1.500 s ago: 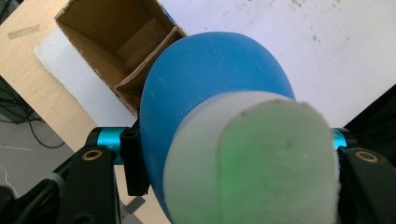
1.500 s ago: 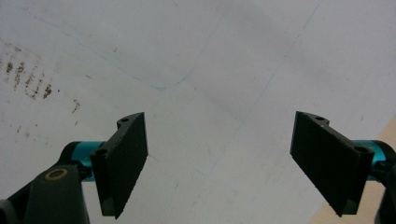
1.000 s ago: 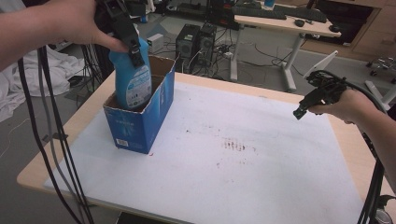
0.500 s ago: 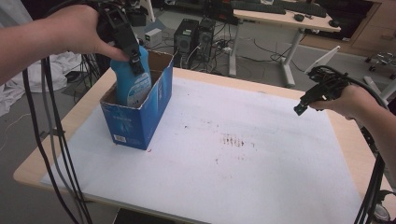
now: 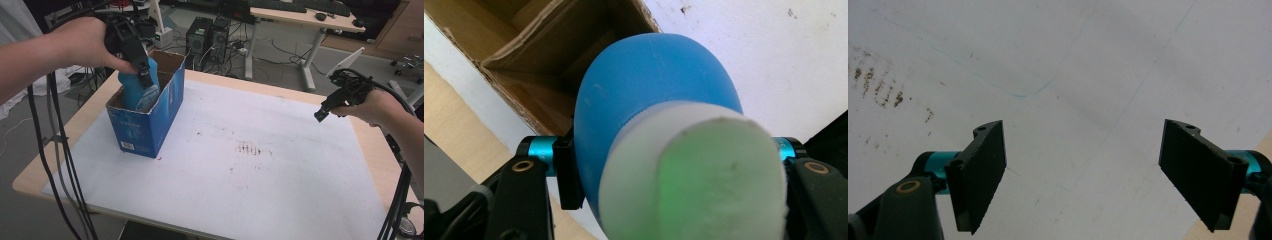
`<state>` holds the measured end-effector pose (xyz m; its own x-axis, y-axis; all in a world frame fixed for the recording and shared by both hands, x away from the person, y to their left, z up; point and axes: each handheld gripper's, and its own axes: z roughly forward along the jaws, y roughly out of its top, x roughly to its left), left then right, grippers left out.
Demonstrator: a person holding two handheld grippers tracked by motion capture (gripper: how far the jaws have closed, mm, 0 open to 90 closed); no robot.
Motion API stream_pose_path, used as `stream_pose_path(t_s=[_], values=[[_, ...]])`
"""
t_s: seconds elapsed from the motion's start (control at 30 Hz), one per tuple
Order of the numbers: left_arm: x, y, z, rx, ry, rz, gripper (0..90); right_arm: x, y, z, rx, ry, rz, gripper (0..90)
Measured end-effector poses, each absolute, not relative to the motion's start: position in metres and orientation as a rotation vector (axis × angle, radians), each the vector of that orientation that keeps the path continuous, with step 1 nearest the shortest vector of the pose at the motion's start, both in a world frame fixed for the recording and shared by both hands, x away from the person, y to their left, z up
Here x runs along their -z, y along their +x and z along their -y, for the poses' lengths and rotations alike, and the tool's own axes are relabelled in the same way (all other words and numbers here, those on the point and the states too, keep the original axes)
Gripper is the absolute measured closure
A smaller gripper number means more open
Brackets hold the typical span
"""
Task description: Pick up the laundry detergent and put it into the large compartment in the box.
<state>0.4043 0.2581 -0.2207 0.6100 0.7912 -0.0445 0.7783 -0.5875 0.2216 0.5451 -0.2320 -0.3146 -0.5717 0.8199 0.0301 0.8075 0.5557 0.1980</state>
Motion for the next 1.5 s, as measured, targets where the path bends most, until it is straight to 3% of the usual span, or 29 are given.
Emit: stream_pose_path(t_s=[1.5], values=[[0.264, 0.413, -0.26, -0.058, 2.707, -1.233, 36.8, 0.314, 0.543, 0.231, -0.291, 1.412, -2.716, 18.3]])
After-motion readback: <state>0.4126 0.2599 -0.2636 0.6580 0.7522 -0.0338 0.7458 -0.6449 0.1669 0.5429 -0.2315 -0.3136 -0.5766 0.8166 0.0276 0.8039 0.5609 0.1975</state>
